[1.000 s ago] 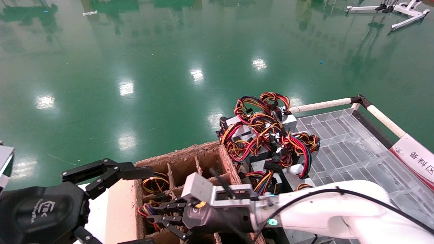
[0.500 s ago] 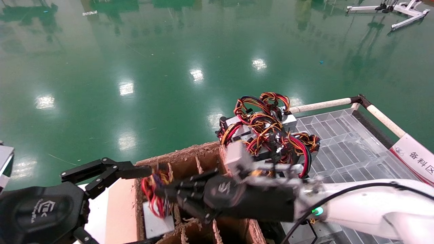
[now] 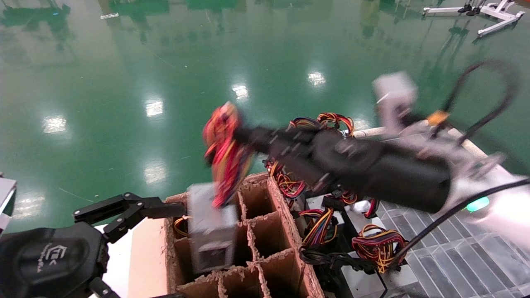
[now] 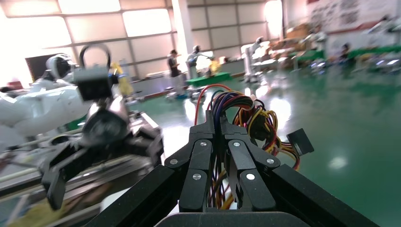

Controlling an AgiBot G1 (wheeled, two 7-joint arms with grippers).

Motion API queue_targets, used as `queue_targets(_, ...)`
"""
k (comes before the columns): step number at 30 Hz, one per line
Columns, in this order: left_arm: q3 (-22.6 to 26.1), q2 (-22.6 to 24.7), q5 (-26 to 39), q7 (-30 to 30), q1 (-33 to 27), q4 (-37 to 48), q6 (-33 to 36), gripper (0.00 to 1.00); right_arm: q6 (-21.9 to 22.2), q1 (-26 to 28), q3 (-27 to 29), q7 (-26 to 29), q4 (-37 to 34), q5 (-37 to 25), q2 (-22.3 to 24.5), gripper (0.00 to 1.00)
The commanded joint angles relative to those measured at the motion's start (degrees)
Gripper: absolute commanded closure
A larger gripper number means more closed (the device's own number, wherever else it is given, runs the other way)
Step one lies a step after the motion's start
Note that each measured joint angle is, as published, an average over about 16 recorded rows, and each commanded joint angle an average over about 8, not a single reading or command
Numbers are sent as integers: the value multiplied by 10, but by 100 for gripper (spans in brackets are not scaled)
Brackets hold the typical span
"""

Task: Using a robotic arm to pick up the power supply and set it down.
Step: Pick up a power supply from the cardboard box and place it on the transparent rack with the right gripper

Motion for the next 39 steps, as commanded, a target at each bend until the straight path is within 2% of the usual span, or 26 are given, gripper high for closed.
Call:
queue_targets(1,0,0,0,0,0,0,0,0,-1,14,5,9,4,9,17,100)
queue_targets(10,0,0,0,0,0,0,0,0,-3,117,2,20,-47,-2,129,100)
queue_targets(16,0,0,0,0,0,0,0,0,9,191,-14,10,-110,-43,190,100)
queue_targets(21,0,0,0,0,0,0,0,0,13,231,-31,-6,-151,-83,227,100)
queue_targets(31,0,0,0,0,0,0,0,0,1,256,-69,-30,-193,-144,283,100)
queue_targets(39,0,0,0,0,0,0,0,0,4,248,-101,-51,-224,-185,280,100)
